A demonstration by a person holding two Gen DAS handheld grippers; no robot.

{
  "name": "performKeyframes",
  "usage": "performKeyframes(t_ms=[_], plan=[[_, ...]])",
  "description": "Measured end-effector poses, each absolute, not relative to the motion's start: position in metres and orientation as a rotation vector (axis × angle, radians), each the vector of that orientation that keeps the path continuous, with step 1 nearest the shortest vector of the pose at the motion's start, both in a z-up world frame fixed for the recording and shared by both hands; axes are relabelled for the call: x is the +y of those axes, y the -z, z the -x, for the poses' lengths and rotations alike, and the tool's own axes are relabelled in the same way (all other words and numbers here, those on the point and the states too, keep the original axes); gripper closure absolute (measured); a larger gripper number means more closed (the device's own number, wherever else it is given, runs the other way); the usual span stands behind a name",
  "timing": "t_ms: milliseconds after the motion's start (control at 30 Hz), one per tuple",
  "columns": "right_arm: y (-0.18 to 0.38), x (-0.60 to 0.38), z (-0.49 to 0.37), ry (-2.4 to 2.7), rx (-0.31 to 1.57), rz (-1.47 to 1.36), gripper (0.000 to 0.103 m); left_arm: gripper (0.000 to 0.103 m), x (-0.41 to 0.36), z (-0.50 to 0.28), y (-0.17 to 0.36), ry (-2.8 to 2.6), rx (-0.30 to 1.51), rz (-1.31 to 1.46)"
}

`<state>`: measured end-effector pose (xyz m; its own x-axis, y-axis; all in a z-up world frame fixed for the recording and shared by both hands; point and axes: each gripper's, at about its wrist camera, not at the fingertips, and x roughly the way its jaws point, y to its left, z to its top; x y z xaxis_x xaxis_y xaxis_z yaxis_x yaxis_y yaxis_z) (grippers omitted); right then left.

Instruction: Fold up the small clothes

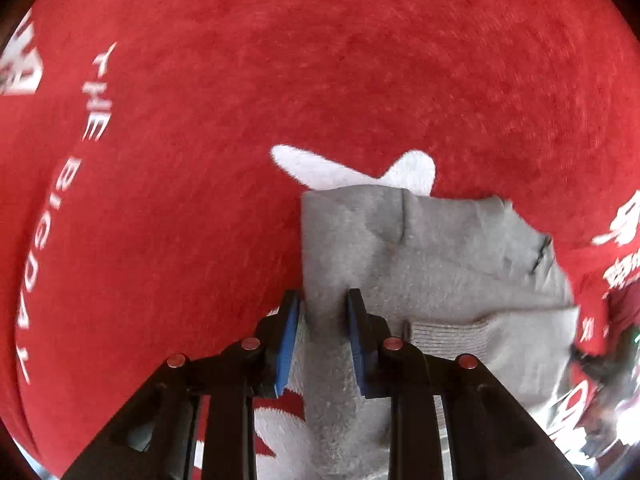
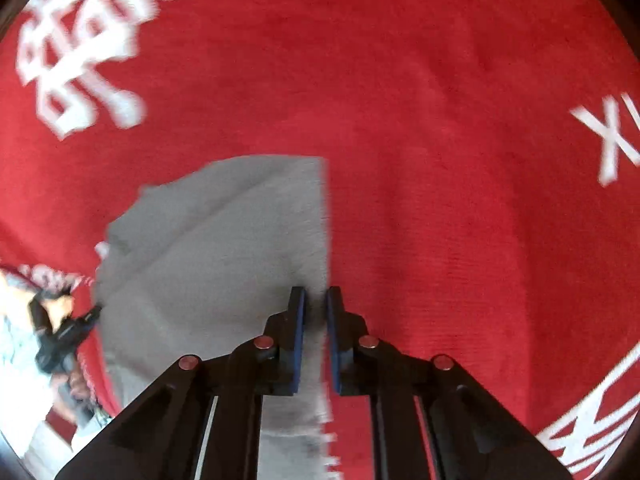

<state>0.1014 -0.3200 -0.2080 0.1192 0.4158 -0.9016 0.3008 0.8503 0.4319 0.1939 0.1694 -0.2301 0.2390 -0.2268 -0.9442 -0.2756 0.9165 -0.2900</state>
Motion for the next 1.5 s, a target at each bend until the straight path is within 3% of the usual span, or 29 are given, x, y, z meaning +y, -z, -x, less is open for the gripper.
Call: performKeyframes(t_ms=[133,167,233,267,300,333,367,433,867,1500], plan=[[0.195,-0.319,-0.091,-0.064,1.444,-0.588,0.09,0.075,0.16,-0.181,0.212,-0.086,1.345,0.333],[0.19,-0.316,-0.088,-0.064,1.444,-0.571,0.089,0.07,0.156,-0.178,0.21,-0.091,1.353,0.309],[0.181,-0.309,-0.08,-0.067,1.439,-0.538,0.089,0.024,0.146,-0.163,0.201,-0.113,1.358,0.246],[0.173,-0.303,-0.073,-0.074,1.43,-0.51,0.087,0.021,0.139,-0.153,0.193,-0.124,1.333,0.213],[0.167,-0.296,-0.067,-0.082,1.425,-0.495,0.084,0.021,0.132,-0.145,0.19,-0.122,1.329,0.193],[0.162,-0.29,-0.061,-0.094,1.421,-0.49,0.074,0.021,0.127,-0.135,0.187,-0.117,1.338,0.177],[0.158,-0.287,-0.056,-0.104,1.418,-0.491,0.057,0.021,0.122,-0.127,0.185,-0.117,1.348,0.174],[0.151,-0.28,-0.043,-0.13,1.417,-0.497,0.038,0.021,0.113,-0.114,0.185,-0.113,1.371,0.167],[0.125,-0.189,0.051,-0.248,1.537,-0.283,0.037,0.021,0.057,-0.037,0.179,0.004,1.497,0.108],[0.116,-0.199,0.107,-0.174,1.542,-0.365,0.037,0.021,0.023,0.01,0.168,0.057,1.503,0.025]])
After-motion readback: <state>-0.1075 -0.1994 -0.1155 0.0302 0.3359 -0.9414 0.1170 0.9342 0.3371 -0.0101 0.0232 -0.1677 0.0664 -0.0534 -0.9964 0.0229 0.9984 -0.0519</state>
